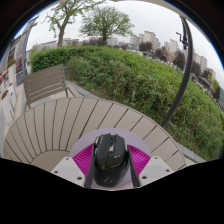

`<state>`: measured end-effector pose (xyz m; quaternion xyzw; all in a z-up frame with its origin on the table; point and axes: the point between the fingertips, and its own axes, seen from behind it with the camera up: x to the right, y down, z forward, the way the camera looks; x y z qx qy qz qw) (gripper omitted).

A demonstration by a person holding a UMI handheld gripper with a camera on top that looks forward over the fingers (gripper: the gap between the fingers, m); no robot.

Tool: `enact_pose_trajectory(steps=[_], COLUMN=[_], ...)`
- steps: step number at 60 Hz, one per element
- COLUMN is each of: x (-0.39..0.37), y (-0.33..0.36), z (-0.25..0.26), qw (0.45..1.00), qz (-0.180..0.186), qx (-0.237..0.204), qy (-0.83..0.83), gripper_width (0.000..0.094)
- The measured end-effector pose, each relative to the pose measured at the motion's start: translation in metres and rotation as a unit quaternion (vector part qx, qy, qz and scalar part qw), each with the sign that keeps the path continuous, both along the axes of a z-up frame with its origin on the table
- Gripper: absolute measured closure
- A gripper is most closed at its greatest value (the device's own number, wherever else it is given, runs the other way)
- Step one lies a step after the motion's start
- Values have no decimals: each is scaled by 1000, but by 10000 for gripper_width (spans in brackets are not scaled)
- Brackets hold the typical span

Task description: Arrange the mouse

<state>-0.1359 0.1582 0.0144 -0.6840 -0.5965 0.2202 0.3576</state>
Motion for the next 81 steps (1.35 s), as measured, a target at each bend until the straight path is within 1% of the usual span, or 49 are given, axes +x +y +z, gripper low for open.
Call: enact_pose_trajectory(steps=[3,6,8,11,16,20,25,34,43,51,57,60,64,71,78,81], x=[-1,2,-2,-1,6,23,60,158,253,319,351,360,375,388,399,402], y=[8,13,14,17,25,21,3,-40,-77,-104,-114,-116,-111,-109,-115,-117], z=[-17,-33,-29,-30,-13,16,60,132,176,188,191,189,187,193,191,193], qw=[1000,999,999,999,1000,1000,1000,999,999,998,998,998,998,999,998,998], qz=[1,6,7,-1,-16,-14,-11,-10,-12,-4,-1,-1,-9,-9,-14,-15], qx=[-4,-19,-32,-35,-21,-13,-15,-40,-49,-60,-61,-66,-53,-39,-54,-53], qy=[-15,-25,-8,-15,-14,-10,-9,-14,-16,-23,-21,-21,-26,-15,-14,-11], gripper_width=[384,340,310,261,120,86,84,86,88,85,84,85,83,84,86,86])
